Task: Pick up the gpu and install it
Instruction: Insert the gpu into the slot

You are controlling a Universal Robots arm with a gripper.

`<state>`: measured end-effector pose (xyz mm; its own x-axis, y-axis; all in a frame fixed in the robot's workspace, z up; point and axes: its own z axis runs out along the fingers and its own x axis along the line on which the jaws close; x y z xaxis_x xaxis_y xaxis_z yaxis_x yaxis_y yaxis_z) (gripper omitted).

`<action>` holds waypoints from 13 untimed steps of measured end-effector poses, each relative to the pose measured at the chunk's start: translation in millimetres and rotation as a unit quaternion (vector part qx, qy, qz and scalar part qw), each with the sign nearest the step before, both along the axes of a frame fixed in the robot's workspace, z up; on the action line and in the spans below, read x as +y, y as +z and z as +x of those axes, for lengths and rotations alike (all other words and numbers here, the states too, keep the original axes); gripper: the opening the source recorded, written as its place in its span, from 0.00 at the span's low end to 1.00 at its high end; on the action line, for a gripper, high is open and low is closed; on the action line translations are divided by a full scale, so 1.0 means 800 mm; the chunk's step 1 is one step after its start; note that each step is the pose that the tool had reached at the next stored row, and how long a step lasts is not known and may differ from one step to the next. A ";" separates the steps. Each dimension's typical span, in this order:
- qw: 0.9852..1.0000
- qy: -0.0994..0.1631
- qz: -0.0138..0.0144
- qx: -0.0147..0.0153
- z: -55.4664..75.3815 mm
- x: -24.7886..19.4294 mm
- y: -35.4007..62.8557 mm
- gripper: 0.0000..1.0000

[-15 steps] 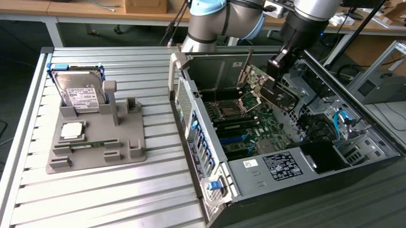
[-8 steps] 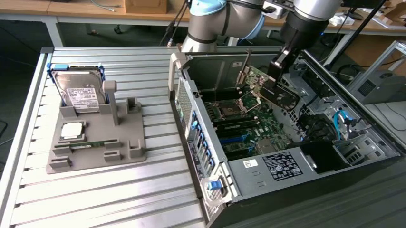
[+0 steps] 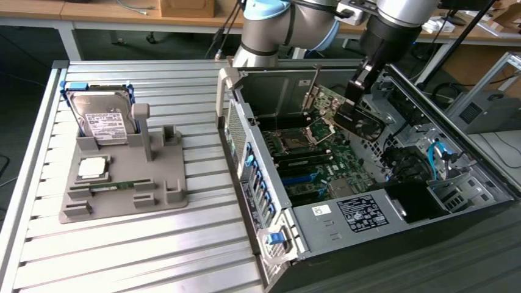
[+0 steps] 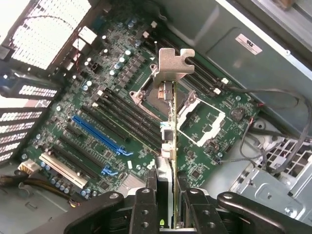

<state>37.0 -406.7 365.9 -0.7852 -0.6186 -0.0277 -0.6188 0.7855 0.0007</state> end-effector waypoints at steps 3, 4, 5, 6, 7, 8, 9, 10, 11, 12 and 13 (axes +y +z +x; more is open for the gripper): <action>1.000 0.020 0.000 0.000 0.000 0.0000 0.000 0.27; 1.000 0.030 0.000 0.000 0.000 0.0000 0.000 0.27; 0.999 0.036 0.000 0.000 0.000 0.0000 0.000 0.27; 0.999 0.041 0.000 0.000 0.000 0.0000 0.000 0.27; 0.999 0.048 0.000 0.000 0.000 0.0000 0.000 0.27; 0.999 0.052 0.000 0.000 0.000 0.0000 0.000 0.27; 0.998 0.058 0.000 0.000 0.000 0.0000 0.000 0.27; 0.998 0.062 0.000 0.000 0.000 0.0000 0.000 0.27; 0.998 0.068 0.000 0.000 0.000 0.0000 0.000 0.27; 0.997 0.072 0.000 0.000 0.000 0.0000 0.000 0.27; 0.997 0.077 0.000 0.000 0.000 0.0000 0.000 0.27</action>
